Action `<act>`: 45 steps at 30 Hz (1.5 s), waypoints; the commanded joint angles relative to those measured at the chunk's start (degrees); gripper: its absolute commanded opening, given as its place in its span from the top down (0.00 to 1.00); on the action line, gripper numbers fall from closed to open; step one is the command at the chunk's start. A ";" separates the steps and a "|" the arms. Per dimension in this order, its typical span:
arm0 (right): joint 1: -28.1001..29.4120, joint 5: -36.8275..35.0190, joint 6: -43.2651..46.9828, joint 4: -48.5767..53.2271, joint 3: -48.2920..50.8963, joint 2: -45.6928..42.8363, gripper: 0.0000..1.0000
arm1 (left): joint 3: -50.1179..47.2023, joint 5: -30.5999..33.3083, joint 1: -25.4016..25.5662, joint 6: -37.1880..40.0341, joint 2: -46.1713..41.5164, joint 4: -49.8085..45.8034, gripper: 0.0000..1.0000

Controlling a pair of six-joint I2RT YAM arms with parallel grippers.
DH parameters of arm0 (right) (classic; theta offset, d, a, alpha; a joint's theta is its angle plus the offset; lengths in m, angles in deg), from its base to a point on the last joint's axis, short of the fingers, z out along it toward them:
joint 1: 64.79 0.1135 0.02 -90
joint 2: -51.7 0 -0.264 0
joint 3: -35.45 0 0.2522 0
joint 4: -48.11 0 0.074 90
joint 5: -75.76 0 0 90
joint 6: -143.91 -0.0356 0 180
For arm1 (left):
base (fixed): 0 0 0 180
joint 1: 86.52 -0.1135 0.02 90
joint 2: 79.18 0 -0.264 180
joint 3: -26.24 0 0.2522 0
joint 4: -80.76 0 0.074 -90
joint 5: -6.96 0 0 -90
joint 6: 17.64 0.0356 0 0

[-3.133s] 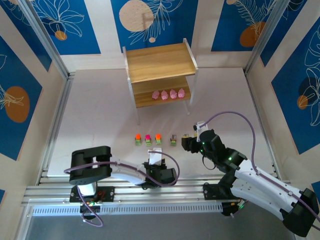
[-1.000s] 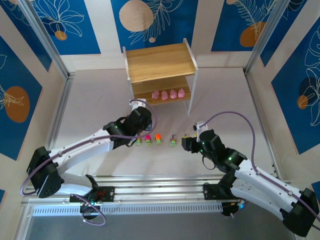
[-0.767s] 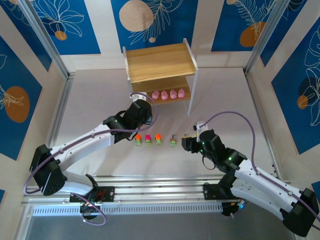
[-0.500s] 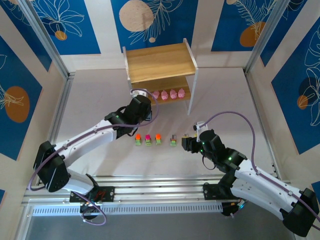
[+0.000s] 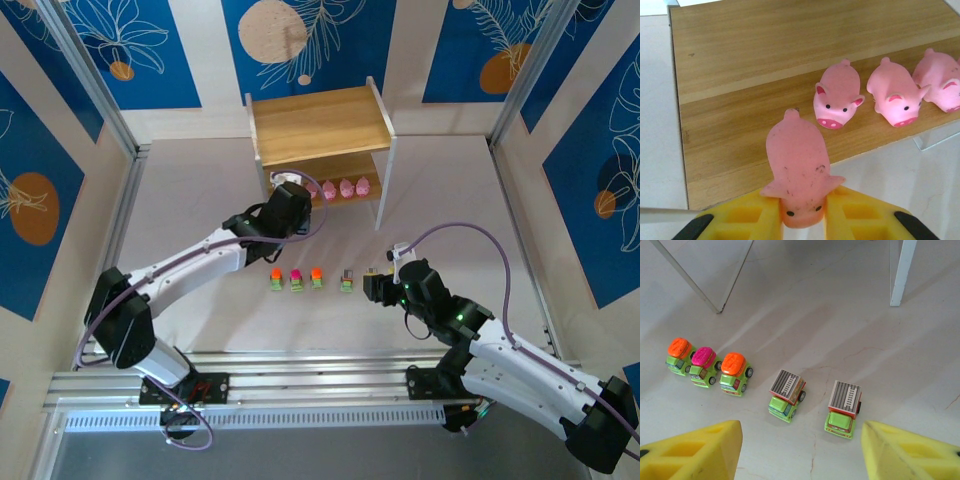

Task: Place and organize the plastic toys onto the shelf

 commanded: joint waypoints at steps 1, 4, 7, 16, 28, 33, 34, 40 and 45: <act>0.18 0.23 0.29 -0.55 -0.06 -0.65 0.36 | 2.34 1.91 -0.56 0.79 1.43 0.83 0.76; 0.22 0.31 0.29 -0.54 -0.06 -0.66 0.36 | 3.06 2.67 -0.56 0.61 2.64 0.87 0.76; 0.20 0.33 0.29 -0.53 -0.05 -0.57 0.36 | 3.33 3.99 -0.55 0.36 3.47 0.95 0.76; 0.02 0.63 0.29 -0.47 -0.14 -0.48 0.35 | 4.87 6.21 -0.52 0.94 5.89 1.34 0.76; -0.16 0.75 0.20 -0.47 -0.07 -0.48 0.36 | 6.76 8.80 -0.57 0.99 8.59 0.95 0.75; -0.32 0.90 0.12 -0.52 -0.06 -0.42 0.35 | 7.10 9.51 -0.63 0.98 9.22 0.65 0.75; -0.33 0.95 0.20 -0.56 -0.06 -0.39 0.35 | 7.03 9.60 -0.64 0.94 9.28 0.60 0.75; -0.40 0.99 0.13 -0.65 -0.06 -0.30 0.35 | 6.85 9.47 -0.98 0.85 9.36 1.04 0.72; -0.50 0.91 0.20 -0.56 -0.06 -0.30 0.35 | 6.89 8.99 -1.10 0.73 9.65 1.15 0.71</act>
